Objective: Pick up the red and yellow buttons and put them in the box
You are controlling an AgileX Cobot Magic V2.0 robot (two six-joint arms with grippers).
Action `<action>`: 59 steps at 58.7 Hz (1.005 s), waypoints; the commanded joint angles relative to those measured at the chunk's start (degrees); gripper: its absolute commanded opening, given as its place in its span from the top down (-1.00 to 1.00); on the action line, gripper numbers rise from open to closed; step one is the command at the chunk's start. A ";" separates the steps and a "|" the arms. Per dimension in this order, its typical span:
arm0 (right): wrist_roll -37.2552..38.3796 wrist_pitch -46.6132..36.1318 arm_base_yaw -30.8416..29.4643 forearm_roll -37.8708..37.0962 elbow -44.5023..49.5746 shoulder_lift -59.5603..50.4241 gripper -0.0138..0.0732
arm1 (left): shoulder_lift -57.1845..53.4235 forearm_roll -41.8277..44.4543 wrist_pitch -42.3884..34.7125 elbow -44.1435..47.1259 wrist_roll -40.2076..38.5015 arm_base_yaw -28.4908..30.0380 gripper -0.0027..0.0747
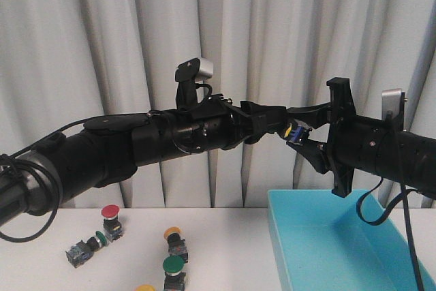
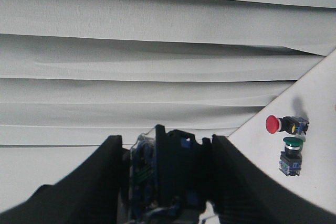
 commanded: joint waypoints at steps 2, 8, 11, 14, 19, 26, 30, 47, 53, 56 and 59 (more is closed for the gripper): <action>-0.39 3.01 0.06 4.43 -1.92 -2.41 0.70 | -3.14 -3.73 0.32 -1.85 -0.39 -0.74 0.35; -0.39 2.96 0.06 4.43 -1.92 -2.41 0.70 | -3.14 -3.73 0.54 -1.85 -0.43 -0.74 0.08; -0.39 2.78 0.06 4.43 -1.92 -2.41 0.70 | -3.14 -3.73 0.98 -1.85 -0.43 -0.74 -0.04; -0.39 2.65 -0.06 4.43 -1.92 -2.41 0.70 | -3.14 -3.73 1.53 -1.85 -0.43 -0.74 -0.15; -0.39 2.39 -0.05 4.43 -1.92 -2.41 0.70 | -3.14 -3.69 2.66 -1.85 -0.43 -0.74 -0.29; -0.39 1.93 -0.05 4.43 -1.92 -2.41 0.70 | -3.14 -3.69 3.62 -1.85 -0.43 -0.74 -0.37; -0.39 1.93 -0.05 4.43 -1.92 -2.41 0.70 | -3.14 -3.69 3.93 -1.85 -0.43 -0.74 -0.37; -1.66 0.07 -0.05 4.43 -1.92 -2.41 0.70 | -3.20 -3.51 5.65 -1.85 -0.38 -0.62 -0.37; -2.88 -0.98 -0.05 4.43 -1.92 -2.41 0.70 | -3.33 -3.36 6.24 -2.25 -0.33 -0.48 -0.37; -3.06 -1.46 -0.05 4.43 -1.92 -2.41 0.70 | -3.49 -3.23 6.18 -2.25 0.11 -0.48 -0.37; -3.06 -1.97 -0.05 4.43 -1.92 -2.41 0.70 | -3.56 -3.02 6.14 -2.25 0.14 -0.23 -0.37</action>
